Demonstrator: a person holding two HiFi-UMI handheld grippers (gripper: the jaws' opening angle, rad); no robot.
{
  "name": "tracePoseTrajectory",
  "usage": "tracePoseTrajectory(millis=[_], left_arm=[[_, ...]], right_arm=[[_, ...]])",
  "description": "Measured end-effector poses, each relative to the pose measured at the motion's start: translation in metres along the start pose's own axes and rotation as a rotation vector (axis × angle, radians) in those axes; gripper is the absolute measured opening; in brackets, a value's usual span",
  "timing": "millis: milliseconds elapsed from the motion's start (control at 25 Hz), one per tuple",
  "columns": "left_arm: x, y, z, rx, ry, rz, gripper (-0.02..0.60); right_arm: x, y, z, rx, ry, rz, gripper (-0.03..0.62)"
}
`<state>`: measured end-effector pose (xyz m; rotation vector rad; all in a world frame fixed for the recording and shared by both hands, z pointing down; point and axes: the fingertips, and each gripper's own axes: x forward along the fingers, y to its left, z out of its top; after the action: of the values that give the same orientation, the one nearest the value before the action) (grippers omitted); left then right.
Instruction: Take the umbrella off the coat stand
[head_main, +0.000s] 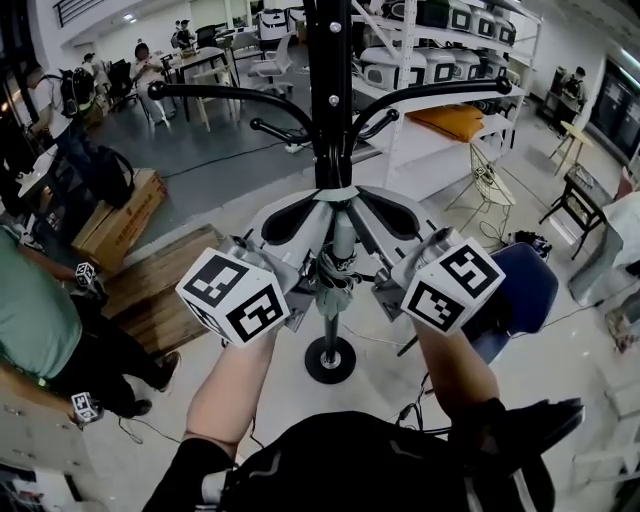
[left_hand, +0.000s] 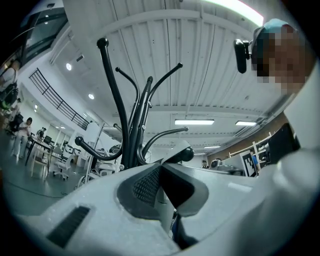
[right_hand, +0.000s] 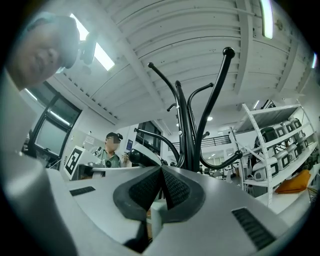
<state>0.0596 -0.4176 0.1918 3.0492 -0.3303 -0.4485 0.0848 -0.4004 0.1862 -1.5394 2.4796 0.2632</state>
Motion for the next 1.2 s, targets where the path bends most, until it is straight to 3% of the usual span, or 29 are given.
tracePoseTrajectory(millis=[320, 560, 1200], left_arm=[[0.010, 0.011, -0.011, 0.005, 0.012, -0.009, 0.011], [0.014, 0.025, -0.016, 0.003, 0.015, 0.036, 0.011], [0.028, 0.043, -0.056, -0.038, 0.074, 0.054, 0.011]], right_arm=[[0.007, -0.017, -0.013, 0.010, 0.023, -0.029, 0.008], [0.016, -0.029, -0.023, 0.017, 0.038, -0.054, 0.008], [0.018, -0.050, -0.060, 0.074, 0.096, -0.096, 0.008]])
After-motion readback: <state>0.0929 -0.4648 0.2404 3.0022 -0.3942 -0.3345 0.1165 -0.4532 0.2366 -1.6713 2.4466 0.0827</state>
